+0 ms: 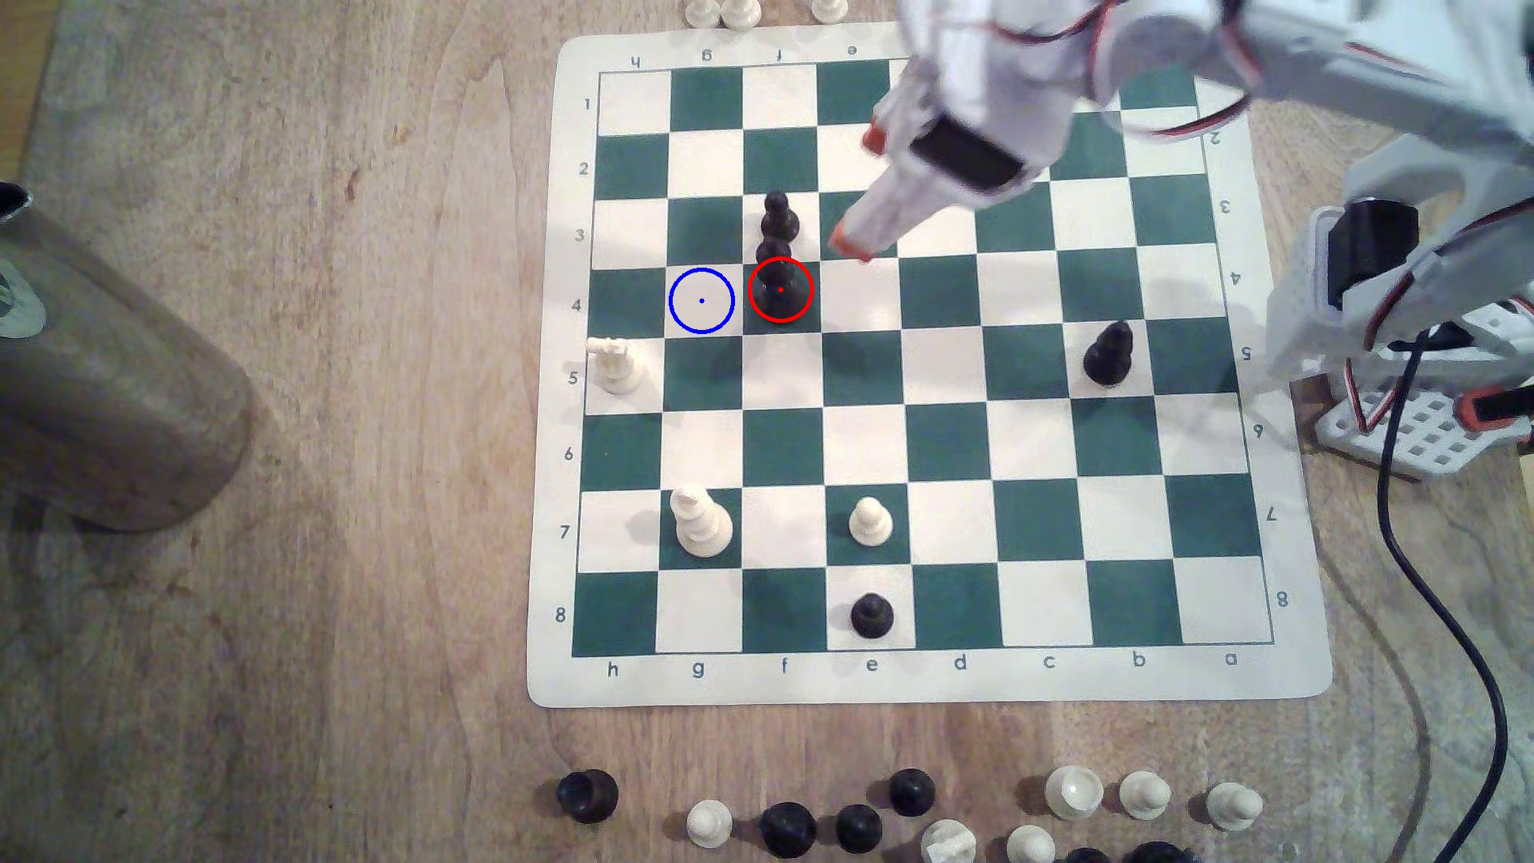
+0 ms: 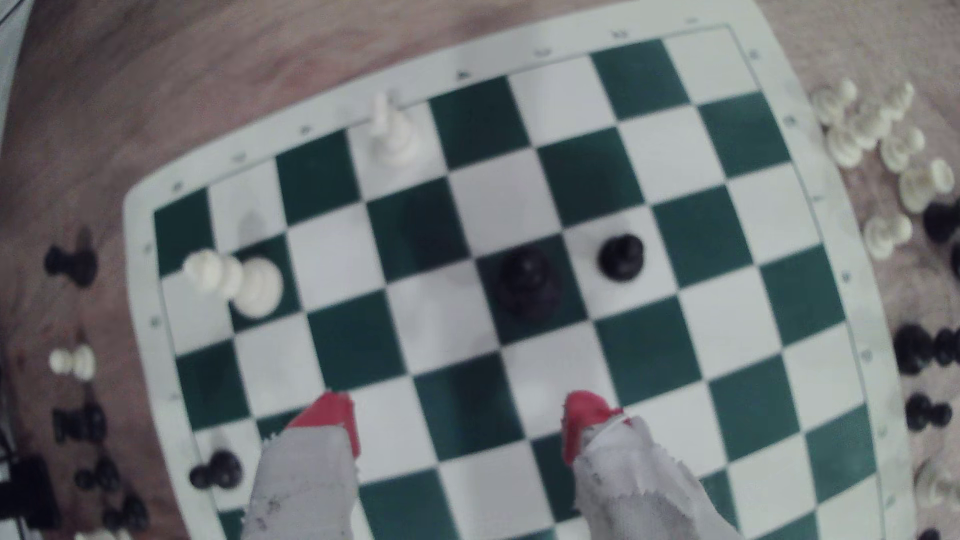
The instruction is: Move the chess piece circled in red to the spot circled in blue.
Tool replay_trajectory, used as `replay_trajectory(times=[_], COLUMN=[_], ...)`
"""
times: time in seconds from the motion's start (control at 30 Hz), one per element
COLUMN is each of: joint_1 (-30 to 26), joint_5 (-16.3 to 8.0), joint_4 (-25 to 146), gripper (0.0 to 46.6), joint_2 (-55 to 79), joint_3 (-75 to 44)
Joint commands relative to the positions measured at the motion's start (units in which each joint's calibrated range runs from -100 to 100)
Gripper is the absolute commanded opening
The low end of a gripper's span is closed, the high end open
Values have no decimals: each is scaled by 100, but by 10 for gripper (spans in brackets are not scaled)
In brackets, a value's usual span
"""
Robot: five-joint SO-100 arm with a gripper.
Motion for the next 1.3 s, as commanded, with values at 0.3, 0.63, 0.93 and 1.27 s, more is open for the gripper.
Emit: replay_trajectory(times=[0.3,0.63,0.93,1.27], joint_1=[204,40,94,157], joint_5=[63,34,39,34], joint_4=[-665,-1656,-2303,-2802], gripper=[207,212,183,158], joint_2=[1009,1009,1272,1705], joint_3=[-128,996,1295,1295])
